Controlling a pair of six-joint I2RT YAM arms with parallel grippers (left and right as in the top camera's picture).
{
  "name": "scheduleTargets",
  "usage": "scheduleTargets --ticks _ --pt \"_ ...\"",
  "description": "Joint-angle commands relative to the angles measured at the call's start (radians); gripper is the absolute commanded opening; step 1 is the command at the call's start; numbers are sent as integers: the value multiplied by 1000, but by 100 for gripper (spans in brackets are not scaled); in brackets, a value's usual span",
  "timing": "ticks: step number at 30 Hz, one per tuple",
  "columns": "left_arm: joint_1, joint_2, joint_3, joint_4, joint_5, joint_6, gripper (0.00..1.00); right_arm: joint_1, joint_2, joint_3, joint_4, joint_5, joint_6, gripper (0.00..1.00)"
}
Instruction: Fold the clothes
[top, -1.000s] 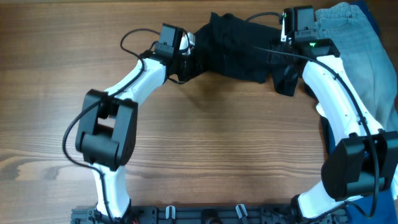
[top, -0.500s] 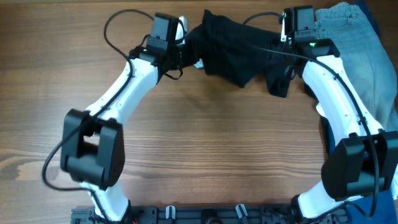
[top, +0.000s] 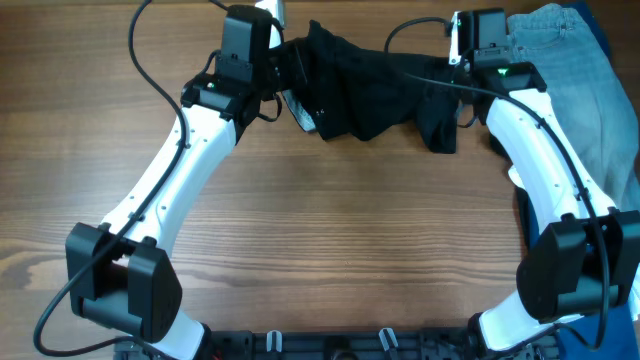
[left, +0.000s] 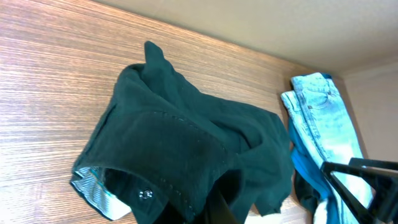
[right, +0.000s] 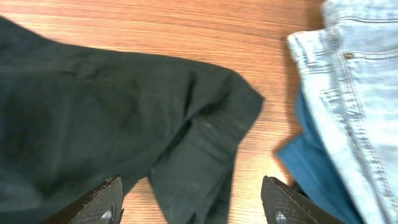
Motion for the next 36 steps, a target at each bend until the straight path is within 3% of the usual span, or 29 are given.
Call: scheduleTargets --ticks 1,4,11,24,28,31,35,36 --pt "-2 -24 17 11 -102 24 4 7 -13 3 17 -66 -18 74" --pt "-2 -32 17 21 -127 43 4 7 1 3 17 -61 -11 88" --pt "2 -71 18 53 -268 49 4 17 39 3 32 -87 -12 93" --pt "-64 -95 18 266 -301 101 4 23 74 3 51 -105 -46 91" --pt "-64 -90 18 249 -301 97 4 23 75 3 53 -135 -77 78" --pt "-64 -77 18 198 -301 71 4 23 75 3 57 -134 -68 96" --pt "-64 -62 18 127 -301 45 4 23 108 3 63 -138 -68 95" --pt "-64 -58 18 106 -300 35 4 23 128 3 60 -153 -68 87"
